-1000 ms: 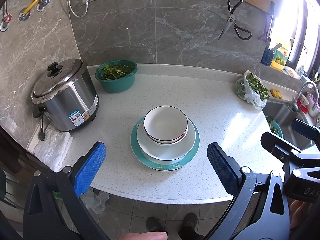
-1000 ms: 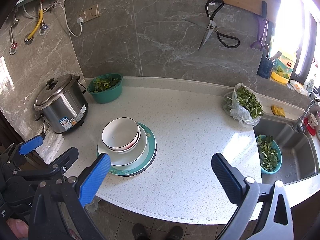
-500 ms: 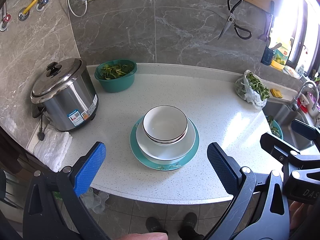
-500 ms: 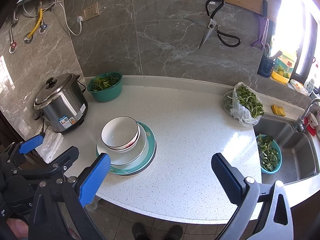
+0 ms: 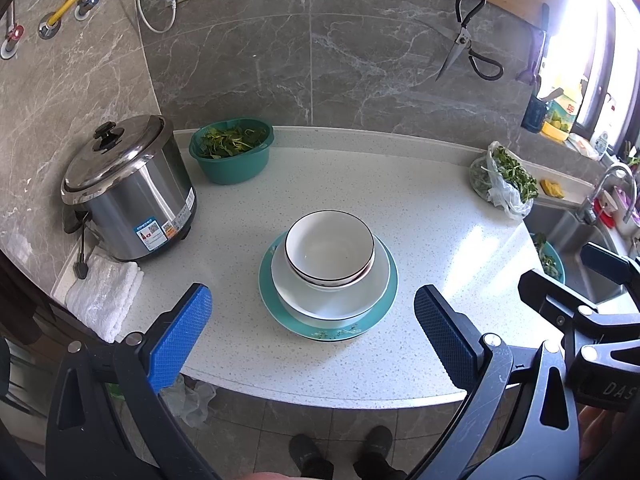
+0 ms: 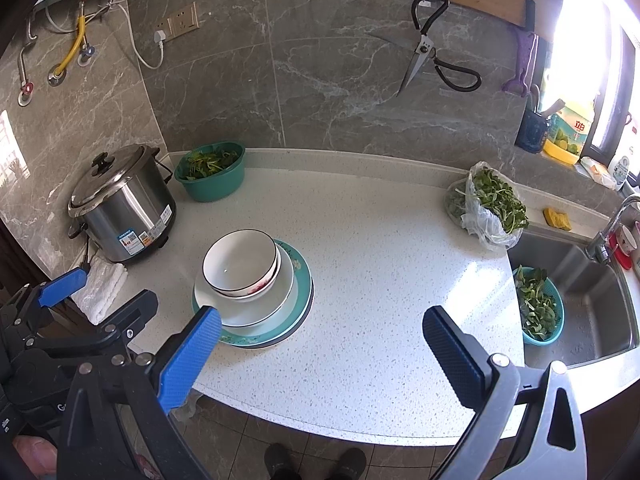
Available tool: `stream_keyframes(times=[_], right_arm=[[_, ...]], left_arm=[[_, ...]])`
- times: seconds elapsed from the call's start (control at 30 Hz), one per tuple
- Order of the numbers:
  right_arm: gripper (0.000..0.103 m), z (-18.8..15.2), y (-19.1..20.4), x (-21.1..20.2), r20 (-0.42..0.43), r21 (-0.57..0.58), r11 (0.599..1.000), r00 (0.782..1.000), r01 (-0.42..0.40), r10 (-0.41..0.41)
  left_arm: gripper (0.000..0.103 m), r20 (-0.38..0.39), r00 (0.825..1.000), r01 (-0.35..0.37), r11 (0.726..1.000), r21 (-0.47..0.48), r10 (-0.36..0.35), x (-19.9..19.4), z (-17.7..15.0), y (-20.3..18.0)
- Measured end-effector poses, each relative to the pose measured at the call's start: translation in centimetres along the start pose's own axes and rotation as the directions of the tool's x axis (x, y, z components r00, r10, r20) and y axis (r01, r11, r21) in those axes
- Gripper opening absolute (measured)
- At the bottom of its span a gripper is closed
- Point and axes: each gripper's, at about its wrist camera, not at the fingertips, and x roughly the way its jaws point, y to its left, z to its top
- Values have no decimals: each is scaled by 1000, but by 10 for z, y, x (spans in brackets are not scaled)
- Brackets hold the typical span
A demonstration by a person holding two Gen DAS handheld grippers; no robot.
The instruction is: Organize plates and bowls
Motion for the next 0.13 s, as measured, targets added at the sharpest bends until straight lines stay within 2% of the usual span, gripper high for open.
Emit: stream_keyframes(times=[0.13], right_arm=[[103, -3, -3, 2, -2, 0, 1000, 1000, -2, 2]], left_arm=[[103, 6, 1000, -2, 1000, 1, 2, -1, -2, 0]])
